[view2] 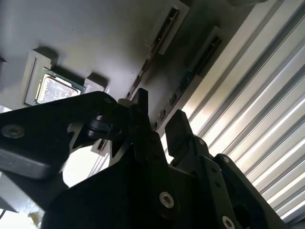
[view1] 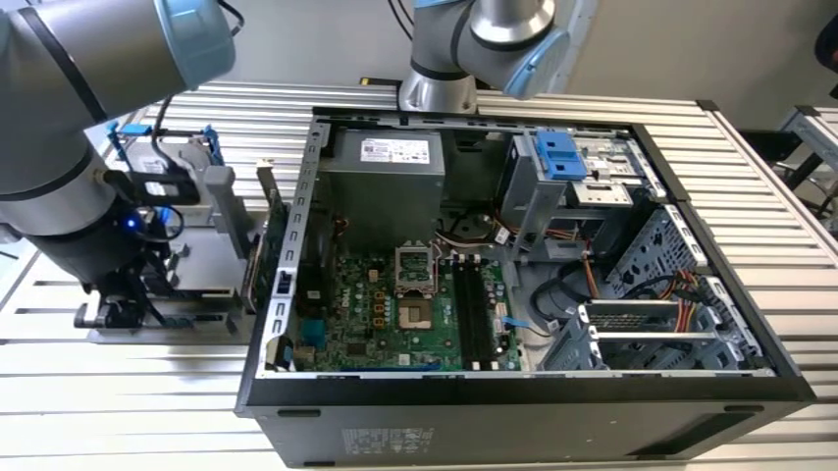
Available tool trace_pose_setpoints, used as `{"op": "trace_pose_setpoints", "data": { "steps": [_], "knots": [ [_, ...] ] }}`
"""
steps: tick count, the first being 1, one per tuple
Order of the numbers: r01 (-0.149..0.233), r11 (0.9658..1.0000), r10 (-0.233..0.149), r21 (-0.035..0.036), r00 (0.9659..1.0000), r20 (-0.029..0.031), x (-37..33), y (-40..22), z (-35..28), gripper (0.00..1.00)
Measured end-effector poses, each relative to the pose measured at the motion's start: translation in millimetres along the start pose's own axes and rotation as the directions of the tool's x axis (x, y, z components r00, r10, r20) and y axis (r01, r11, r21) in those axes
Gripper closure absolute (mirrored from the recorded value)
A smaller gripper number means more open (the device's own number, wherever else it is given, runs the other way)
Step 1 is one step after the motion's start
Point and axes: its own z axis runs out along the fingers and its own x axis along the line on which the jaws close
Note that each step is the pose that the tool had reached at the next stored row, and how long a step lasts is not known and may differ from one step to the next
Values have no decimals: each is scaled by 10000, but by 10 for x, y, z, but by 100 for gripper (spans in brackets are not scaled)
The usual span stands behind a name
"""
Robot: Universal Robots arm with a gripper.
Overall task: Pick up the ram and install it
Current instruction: 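Pick up the ram and move it above insertion slot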
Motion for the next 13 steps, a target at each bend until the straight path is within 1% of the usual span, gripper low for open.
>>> {"op": "trace_pose_setpoints", "data": {
  "steps": [6,13],
  "knots": [
    [0,10000,0,1,10000,2,25,0,51,0],
    [0,10000,0,0,10000,0,34,0,102,0]
  ]
}}
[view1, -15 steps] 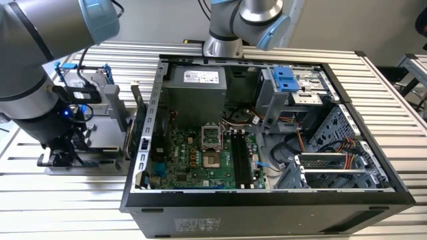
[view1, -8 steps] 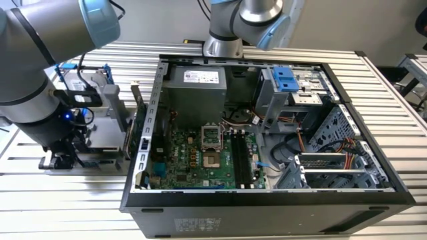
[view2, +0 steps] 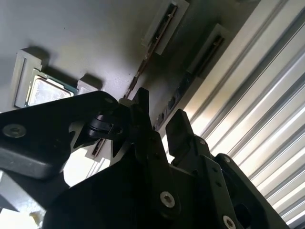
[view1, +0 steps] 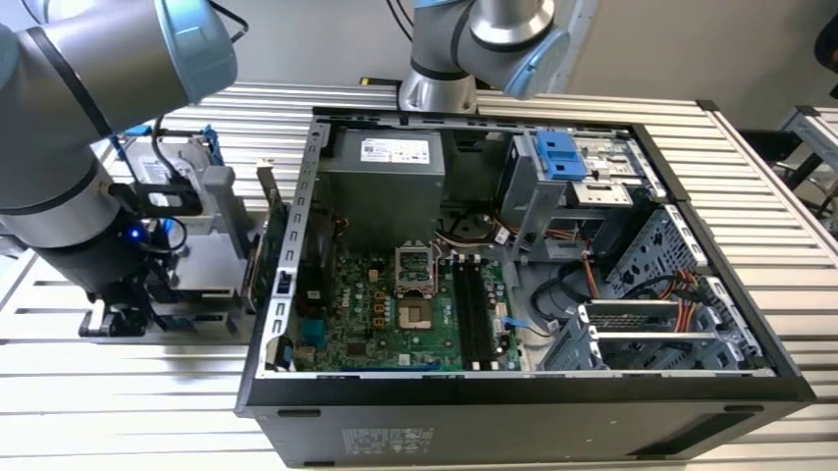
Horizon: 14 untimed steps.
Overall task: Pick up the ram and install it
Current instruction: 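Pick up the ram and move it above insertion slot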
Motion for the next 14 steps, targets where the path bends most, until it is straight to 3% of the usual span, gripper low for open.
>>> {"op": "trace_pose_setpoints", "data": {
  "steps": [11,12,14],
  "knots": [
    [1,10000,-1,1,10000,1,4,0,11,0],
    [1,10000,-1,1,10000,1,4,0,11,100],
    [1,10000,-1,1,10000,0,4,0,11,100]
  ]
}}
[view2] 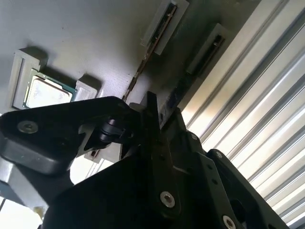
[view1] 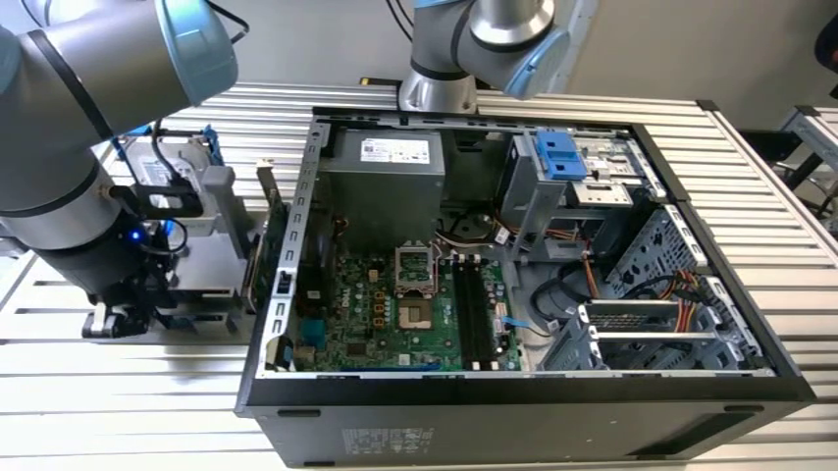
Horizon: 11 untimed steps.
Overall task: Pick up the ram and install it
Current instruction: 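Pick up the ram and move it above insertion slot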
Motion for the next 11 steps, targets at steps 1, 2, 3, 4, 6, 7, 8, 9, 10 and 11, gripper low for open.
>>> {"op": "trace_pose_setpoints", "data": {
  "steps": [1,2,3,4,6,7,8,9,10,11],
  "knots": [
    [1,10000,-1,0,10000,1,0,0,0,100],
    [1,10000,-1,0,10000,1,0,0,0,100],
    [1,10000,-1,0,10000,1,0,0,0,100],
    [1,10000,-1,0,10000,1,0,0,0,100],
    [2,10000,-2,0,10000,1,0,0,0,100],
    [2,10000,-2,0,10000,2,0,0,0,100],
    [2,10000,-2,0,10000,2,0,0,0,100],
    [2,10000,-2,0,10000,1,0,0,0,100],
    [4,10000,-4,0,10000,1,0,1,0,100],
    [5,10000,-5,0,10000,1,0,1,0,100]
  ]
}}
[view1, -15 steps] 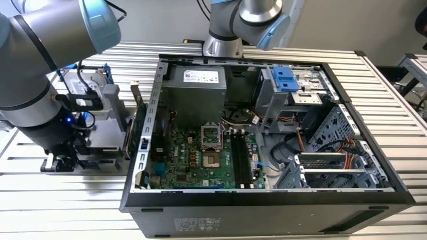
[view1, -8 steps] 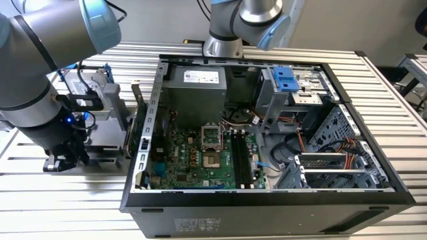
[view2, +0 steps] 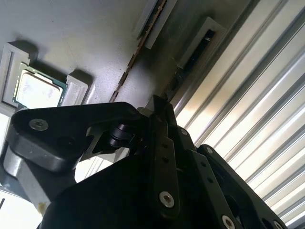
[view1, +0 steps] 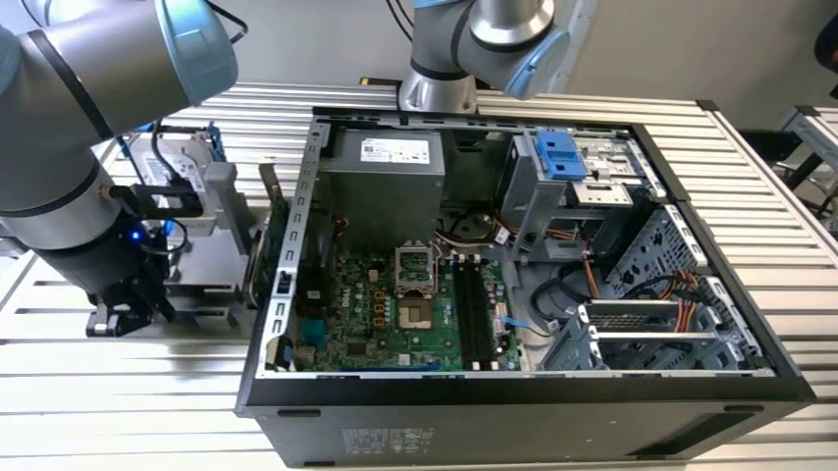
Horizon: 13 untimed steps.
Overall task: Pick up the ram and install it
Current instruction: 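Pick up the ram and move it above insertion slot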
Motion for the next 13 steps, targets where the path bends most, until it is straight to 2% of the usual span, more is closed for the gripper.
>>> {"op": "trace_pose_setpoints", "data": {
  "steps": [10,13],
  "knots": [
    [2,10000,-2,1,10000,1,0,1,-2,100],
    [2,10000,-2,0,10000,0,-2,0,-35,100]
  ]
}}
